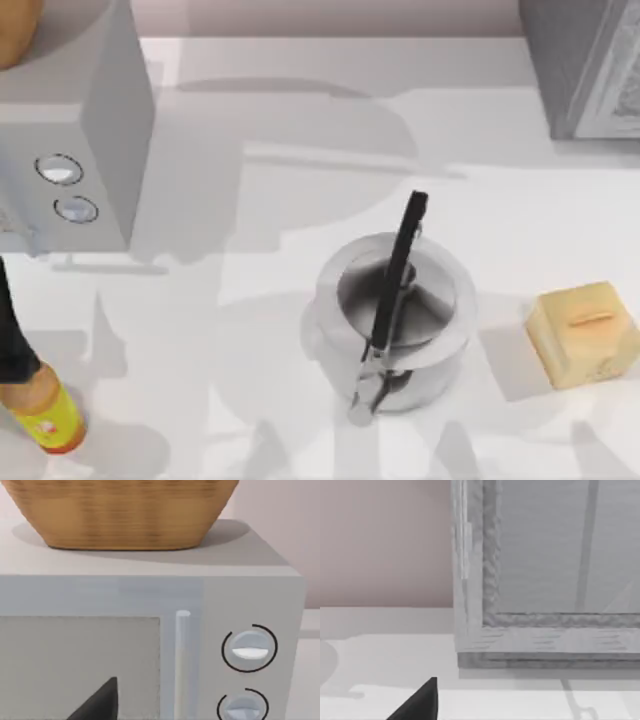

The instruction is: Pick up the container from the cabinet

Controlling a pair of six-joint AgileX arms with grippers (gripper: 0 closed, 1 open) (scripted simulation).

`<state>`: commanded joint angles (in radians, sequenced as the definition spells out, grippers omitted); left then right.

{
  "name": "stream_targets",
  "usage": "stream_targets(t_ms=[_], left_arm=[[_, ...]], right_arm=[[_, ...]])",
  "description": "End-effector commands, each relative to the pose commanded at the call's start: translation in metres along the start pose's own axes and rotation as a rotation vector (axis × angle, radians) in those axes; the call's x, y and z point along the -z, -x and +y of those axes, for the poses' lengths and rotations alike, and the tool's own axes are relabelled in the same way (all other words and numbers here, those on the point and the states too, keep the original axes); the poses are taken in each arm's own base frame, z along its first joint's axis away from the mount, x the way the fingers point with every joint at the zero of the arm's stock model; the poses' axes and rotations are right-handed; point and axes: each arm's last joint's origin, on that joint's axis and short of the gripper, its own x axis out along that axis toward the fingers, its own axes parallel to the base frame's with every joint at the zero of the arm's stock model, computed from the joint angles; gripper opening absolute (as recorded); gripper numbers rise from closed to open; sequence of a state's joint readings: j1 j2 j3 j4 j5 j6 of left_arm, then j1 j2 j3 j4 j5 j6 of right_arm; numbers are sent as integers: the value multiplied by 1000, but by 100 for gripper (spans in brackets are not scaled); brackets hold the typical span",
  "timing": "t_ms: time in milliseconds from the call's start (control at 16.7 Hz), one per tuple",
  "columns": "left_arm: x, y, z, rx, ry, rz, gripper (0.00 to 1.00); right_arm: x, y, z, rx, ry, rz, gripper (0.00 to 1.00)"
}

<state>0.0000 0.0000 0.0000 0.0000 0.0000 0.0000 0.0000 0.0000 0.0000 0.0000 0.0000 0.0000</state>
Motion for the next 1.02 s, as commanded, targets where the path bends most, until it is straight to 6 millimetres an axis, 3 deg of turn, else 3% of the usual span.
stream_targets(t_ms=[240,420,720,1020], left_arm=[[0,0,0,0,0,0,100],[0,0,0,0,0,0,100],[0,0,0,0,0,0,100],[0,0,0,0,0,0,100]], right_arm=[[-7,0,1,-3,1,13,100],[-37,-2,3,-14,4,46,100],[-135,-21,10,-34,9,60,100],[-249,-63,23,-39,7,25,100]])
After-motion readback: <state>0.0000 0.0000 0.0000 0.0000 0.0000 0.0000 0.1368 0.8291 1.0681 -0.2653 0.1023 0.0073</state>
